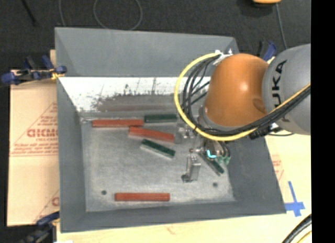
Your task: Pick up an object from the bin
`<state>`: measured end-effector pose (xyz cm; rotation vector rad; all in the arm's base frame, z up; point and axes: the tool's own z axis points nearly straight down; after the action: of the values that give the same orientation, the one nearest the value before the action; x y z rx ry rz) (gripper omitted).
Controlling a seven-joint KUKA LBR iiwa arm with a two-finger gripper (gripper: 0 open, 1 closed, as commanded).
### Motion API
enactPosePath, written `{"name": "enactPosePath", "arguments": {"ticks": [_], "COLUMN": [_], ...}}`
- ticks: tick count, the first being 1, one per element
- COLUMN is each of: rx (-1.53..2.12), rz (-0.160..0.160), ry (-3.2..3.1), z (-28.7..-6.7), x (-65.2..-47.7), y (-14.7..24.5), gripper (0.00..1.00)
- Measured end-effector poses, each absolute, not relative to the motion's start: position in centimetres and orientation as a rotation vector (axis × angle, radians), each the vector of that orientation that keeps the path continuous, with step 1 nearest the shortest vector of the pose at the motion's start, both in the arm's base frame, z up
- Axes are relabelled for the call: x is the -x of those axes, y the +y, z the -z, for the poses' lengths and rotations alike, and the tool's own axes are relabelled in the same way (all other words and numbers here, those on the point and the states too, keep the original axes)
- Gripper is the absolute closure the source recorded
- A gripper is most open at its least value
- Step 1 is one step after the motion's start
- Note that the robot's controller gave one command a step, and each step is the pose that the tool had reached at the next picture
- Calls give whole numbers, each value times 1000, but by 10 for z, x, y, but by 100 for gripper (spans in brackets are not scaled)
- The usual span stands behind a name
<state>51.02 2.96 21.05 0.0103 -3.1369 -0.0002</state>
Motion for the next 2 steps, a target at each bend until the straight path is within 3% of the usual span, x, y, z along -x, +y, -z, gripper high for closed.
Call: {"name": "enactPosePath", "arguments": {"ticks": [1,2], "rx": [37,137], "rz": [-1,3], "ry": [-3139,-3146], "z": [-83,-71], "x": [-525,-563], "y": [-12,26], "gripper": [0,0]}}
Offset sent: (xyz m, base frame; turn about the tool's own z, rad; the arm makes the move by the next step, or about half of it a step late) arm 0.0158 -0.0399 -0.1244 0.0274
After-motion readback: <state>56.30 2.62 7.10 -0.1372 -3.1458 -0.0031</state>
